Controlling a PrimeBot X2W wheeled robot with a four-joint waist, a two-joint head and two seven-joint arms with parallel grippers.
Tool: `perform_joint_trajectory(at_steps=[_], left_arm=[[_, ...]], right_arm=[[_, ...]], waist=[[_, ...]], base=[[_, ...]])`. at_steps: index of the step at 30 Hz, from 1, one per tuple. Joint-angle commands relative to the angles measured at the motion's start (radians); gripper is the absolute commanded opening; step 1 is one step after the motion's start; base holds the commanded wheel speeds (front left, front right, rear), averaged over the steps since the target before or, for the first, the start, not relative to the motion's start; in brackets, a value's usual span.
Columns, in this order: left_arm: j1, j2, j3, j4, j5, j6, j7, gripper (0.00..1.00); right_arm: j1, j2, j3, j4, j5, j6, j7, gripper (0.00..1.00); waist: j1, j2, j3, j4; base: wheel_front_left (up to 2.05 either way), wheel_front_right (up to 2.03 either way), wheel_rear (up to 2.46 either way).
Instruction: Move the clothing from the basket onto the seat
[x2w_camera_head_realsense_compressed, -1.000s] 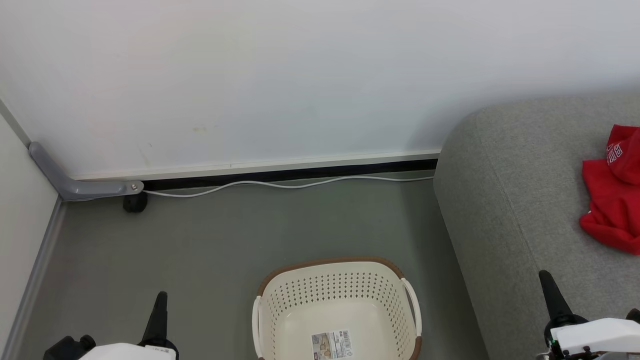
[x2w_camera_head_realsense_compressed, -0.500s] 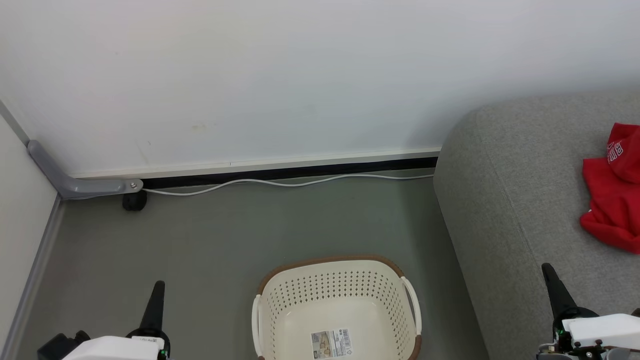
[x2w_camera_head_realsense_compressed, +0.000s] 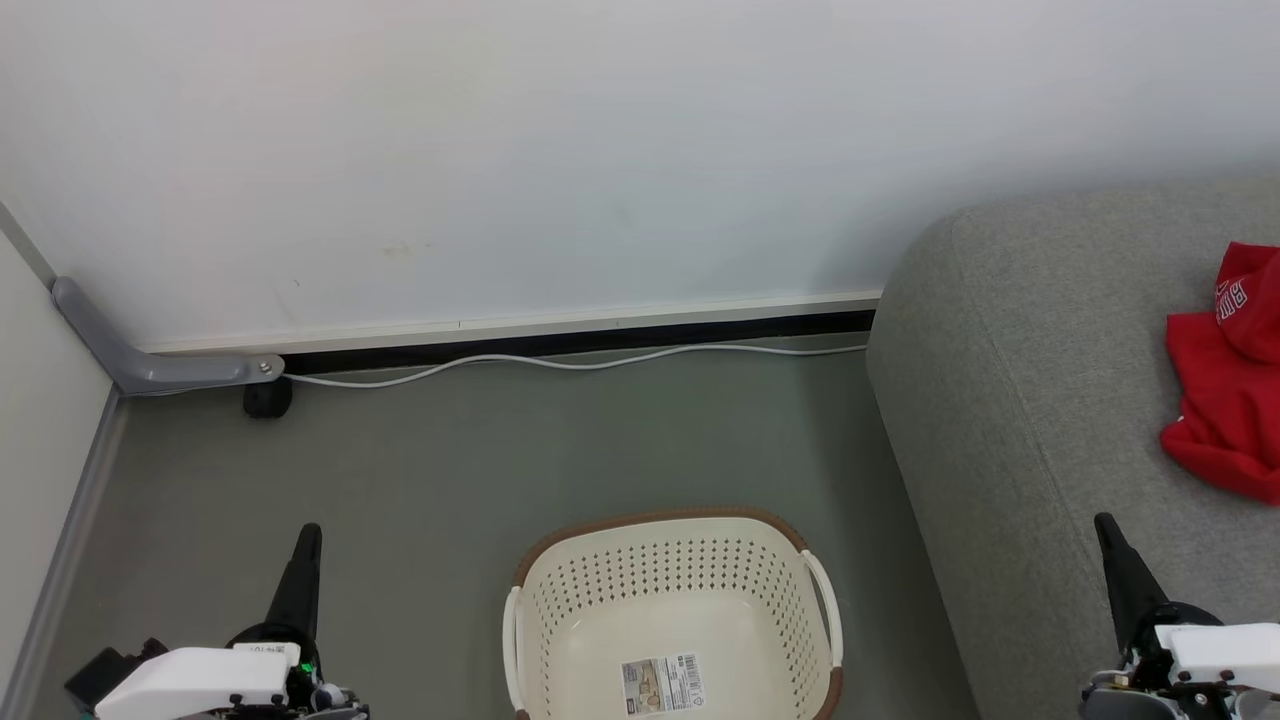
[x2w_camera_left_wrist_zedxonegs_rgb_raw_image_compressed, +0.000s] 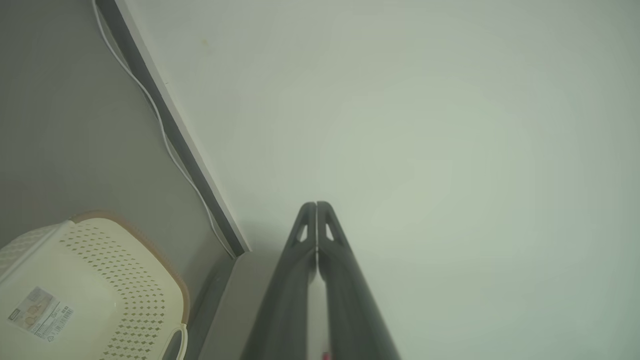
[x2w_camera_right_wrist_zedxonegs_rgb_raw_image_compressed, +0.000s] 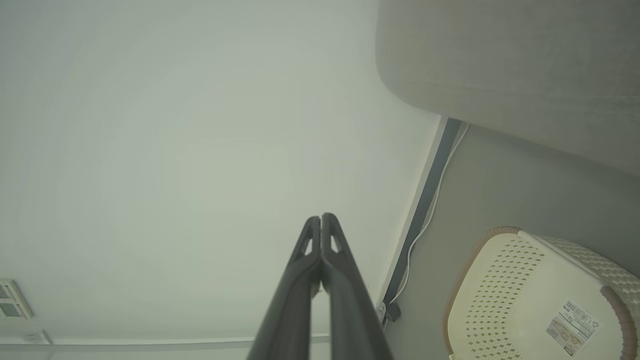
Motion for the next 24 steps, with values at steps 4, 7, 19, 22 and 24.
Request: perform_joint_trajectory(at_steps=[4, 7, 19, 22, 24], left_arm=[[-0.066, 0.013, 0.039, -0.035, -0.068, -0.018, 0.018, 0.0], [-0.073, 0.013, 0.044, -0.038, -0.103, -0.022, 0.027, 0.0], [-0.077, 0.013, 0.046, -0.04, -0.124, -0.025, 0.033, 0.0], [-0.077, 0.013, 0.046, -0.04, -0.124, -0.025, 0.033, 0.0], [-0.077, 0.013, 0.046, -0.04, -0.124, -0.025, 0.033, 0.0]], right_arm=[[-0.05, -0.001, -0.001, -0.043, 0.063, 0.002, 0.025, 0.0], [-0.053, 0.003, -0.009, -0.047, 0.092, 0.002, 0.034, 0.0], [-0.054, 0.005, -0.014, -0.049, 0.11, 0.002, 0.04, 0.0], [-0.054, 0.005, -0.014, -0.049, 0.11, 0.002, 0.04, 0.0], [-0.054, 0.005, -0.014, -0.049, 0.11, 0.002, 0.04, 0.0]], waist=[[-0.0001, -0.0001, 0.002, 0.0], [-0.0001, -0.0001, 0.003, 0.0], [-0.0001, -0.0001, 0.004, -0.001], [-0.0001, -0.0001, 0.004, -0.001], [-0.0001, -0.0001, 0.004, -0.001]], base=[[0.0, 0.0, 0.0], [0.0, 0.0, 0.0], [0.0, 0.0, 0.0], [0.0, 0.0, 0.0], [0.0, 0.0, 0.0]])
